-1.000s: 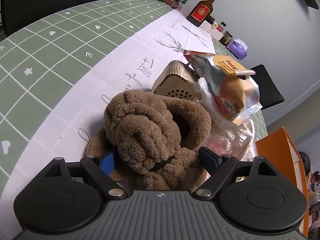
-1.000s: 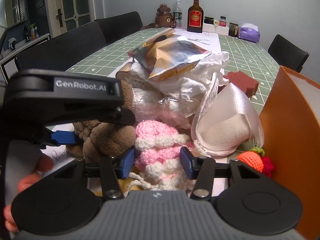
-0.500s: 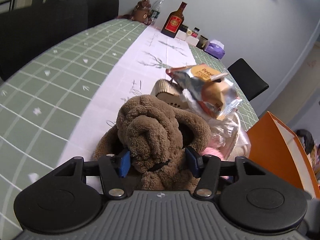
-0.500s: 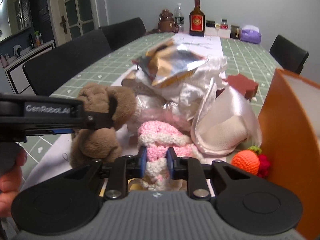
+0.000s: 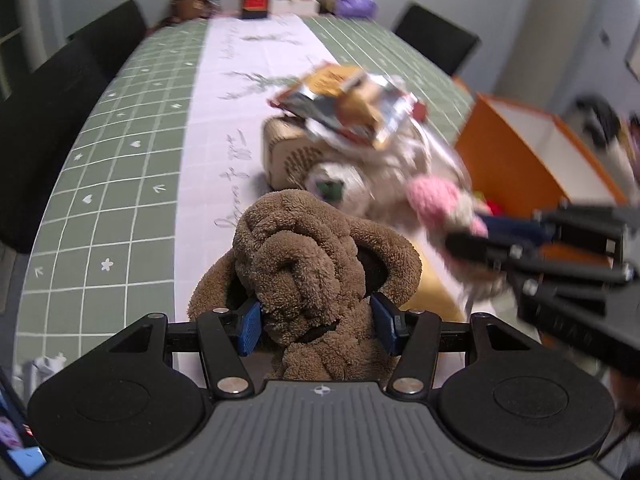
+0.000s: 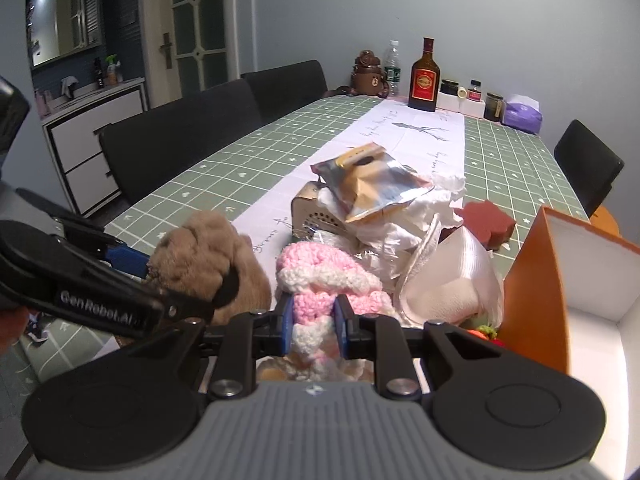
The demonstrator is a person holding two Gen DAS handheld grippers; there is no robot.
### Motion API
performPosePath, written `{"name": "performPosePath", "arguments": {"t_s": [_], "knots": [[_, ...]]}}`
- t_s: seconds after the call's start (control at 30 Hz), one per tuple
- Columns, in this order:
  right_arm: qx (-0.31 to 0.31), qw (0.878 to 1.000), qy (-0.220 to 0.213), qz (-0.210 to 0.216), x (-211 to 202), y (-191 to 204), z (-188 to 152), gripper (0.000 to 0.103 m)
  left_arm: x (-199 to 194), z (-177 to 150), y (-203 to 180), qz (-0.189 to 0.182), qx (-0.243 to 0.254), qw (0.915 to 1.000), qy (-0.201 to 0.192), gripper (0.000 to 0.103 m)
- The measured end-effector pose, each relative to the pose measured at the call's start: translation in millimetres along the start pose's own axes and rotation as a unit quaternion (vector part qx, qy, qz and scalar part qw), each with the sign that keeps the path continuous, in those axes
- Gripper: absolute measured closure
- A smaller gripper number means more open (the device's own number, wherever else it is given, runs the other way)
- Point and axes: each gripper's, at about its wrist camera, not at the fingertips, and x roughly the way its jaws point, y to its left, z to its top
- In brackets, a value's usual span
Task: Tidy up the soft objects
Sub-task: 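Carry the bear and knitted piece into the orange box while both tools open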
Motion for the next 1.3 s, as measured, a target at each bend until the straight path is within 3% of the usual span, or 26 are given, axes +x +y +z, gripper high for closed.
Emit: {"name": "performPosePath", "arguments": {"t_s": [0.2, 0.5, 0.63, 1.0, 1.13, 1.3], "knots": [[-0.010, 1.000, 0.016, 0.006, -22.3, -4.9, 7.2, 0.083, -7.6, 8.3, -18.8, -0.001, 0.078, 0.9960, 0.044, 0.039], [-0.041, 0.999, 0.026, -0.018, -60.3, -30.3, 24.5, 0.083, -24.1, 45.3, -67.3, -0.006, 0.193, 0.9808, 0.030, 0.039], [-0.040, 0.998, 0.032, -0.042, -80.1, -55.9, 36.2, 0.083, -29.1, 65.0, -100.4, 0.002, 0.244, 0.9697, 0.010, 0.039], [-0.034, 0.985, 0.093, -0.138, -106.9, -136.6, 33.1, 0.083, -4.4, 105.8, -211.1, -0.042, 0.347, 0.9368, -0.008, 0.039], [-0.013, 0.980, 0.133, -0.148, -102.9, -167.1, 15.4, 0.082, 18.5, 110.1, -249.9, -0.069, 0.371, 0.9260, 0.005, 0.039], [-0.001, 0.972, 0.184, -0.143, -93.7, -195.5, -13.8, 0.082, 58.9, 104.2, -290.3, -0.078, 0.410, 0.9076, 0.050, 0.039]]}}
